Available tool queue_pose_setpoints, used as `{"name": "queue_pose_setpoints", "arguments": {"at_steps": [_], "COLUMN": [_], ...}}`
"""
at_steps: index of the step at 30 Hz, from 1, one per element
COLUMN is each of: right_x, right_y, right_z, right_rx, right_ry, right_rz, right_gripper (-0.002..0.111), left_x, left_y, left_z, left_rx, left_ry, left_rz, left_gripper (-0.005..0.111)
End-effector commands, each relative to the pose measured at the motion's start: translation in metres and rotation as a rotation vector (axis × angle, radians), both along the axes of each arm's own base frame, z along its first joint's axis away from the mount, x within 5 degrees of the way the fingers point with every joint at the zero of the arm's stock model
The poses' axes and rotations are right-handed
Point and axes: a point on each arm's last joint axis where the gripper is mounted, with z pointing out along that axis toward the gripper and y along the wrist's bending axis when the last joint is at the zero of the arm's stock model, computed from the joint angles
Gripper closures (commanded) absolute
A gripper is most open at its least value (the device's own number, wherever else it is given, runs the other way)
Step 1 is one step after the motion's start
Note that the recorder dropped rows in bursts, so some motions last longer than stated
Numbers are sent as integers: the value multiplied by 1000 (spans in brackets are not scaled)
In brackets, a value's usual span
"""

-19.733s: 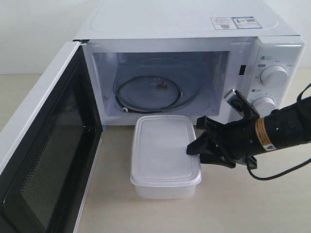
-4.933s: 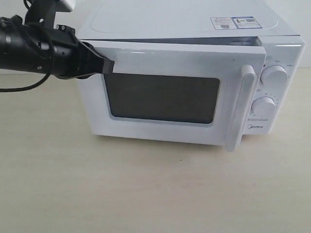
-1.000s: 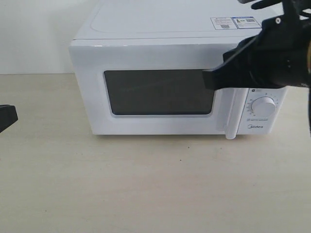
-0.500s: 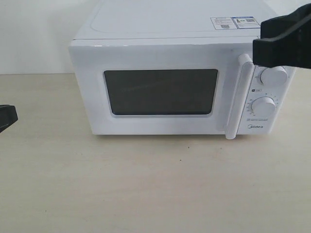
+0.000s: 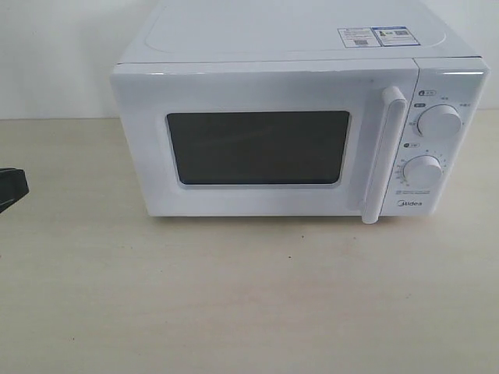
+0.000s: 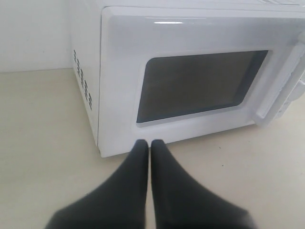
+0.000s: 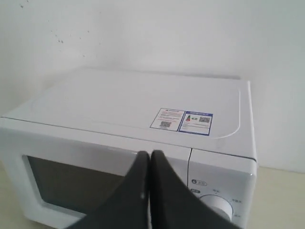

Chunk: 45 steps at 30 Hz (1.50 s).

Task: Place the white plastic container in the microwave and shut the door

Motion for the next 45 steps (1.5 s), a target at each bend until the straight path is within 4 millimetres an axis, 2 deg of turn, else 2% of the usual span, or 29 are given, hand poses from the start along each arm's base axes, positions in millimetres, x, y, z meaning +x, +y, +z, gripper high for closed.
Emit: {"name": "queue_pose_setpoints", "arguments": {"at_steps": [1,5,8,35,45], "right_x": [-16,-32,-38,-44,-66], "right_y": [-10,-18,-22,-26,-30], "right_z": [-29,-59,-70,-74,-100], "right_rx": [4,21,32,-42,19], "right_ry": [-102,-141,-125,-119,-153], "right_rz": [29,9,-20,-59,-63], "right_gripper": [109,109,109,109,109], "left_x": [1,1,1,1,1], "left_y": [0,0,0,0,0], "left_z": [-1,-1,-1,-1,-1], "left_rx": [6,6,6,6,6], "left_ry": [-6,-6,-6,-6,-6], "left_rz": [8,8,8,8,8], "left_gripper": [102,102,102,102,102]}}
